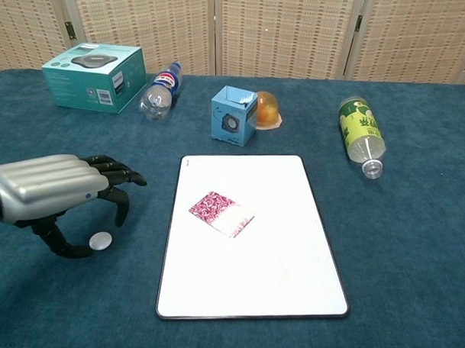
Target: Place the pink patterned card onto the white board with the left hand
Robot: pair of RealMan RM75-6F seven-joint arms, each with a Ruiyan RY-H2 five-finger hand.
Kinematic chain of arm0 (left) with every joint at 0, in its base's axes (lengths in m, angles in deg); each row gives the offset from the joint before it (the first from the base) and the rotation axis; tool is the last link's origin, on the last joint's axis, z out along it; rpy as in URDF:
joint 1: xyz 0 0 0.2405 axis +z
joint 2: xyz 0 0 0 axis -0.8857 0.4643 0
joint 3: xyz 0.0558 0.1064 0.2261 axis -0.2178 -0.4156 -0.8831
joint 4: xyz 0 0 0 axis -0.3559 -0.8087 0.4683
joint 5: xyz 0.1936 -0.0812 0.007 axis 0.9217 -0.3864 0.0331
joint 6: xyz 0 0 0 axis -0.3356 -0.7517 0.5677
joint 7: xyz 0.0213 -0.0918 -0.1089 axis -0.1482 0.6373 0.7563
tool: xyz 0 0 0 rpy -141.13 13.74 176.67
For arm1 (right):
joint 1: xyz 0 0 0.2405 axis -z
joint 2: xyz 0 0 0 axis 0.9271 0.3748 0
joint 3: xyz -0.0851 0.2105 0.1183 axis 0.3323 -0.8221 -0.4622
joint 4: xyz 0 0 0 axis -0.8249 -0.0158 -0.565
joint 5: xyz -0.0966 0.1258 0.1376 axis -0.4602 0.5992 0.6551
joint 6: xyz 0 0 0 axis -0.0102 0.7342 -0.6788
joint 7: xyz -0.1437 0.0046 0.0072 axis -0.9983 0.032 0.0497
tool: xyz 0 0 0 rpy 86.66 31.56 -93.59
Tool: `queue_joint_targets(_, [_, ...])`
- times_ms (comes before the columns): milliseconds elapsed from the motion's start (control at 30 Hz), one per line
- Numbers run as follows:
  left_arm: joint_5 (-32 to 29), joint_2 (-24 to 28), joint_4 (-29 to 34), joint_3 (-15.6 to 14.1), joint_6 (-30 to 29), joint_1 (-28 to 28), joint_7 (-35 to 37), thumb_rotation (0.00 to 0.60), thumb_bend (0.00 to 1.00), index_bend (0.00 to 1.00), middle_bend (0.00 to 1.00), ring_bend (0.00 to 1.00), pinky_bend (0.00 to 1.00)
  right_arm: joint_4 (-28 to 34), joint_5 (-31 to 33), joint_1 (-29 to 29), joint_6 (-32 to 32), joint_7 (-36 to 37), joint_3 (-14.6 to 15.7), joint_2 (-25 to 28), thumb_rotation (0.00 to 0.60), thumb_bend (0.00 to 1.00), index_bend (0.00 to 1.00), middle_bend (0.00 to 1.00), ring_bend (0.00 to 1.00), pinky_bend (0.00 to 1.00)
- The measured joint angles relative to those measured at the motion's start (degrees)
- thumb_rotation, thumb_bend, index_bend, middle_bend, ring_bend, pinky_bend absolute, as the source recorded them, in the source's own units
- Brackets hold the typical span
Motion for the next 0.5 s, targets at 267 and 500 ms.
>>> queue_joint_targets(267, [0.18,-1.04,-1.59,0.93,1.33,0.8,0.49,0.6,0.31,0.46,0.11,0.06,0.0,0.08,0.04,0.19,-0.28,-0.08,0.07,0.02,0.6,0.02,0.0,0.0,0.0,0.0])
queue_joint_targets(500, [0.49,-1.45,-2.45,1.6,2.15,1.31,1.16,0.6,0.32,0.47,0.12,0.07,0.0,0.04,0.02,0.13,-0.19,-0.15,0.09,-0.08,0.6,0.02,0.0,0.0,0.0,0.0])
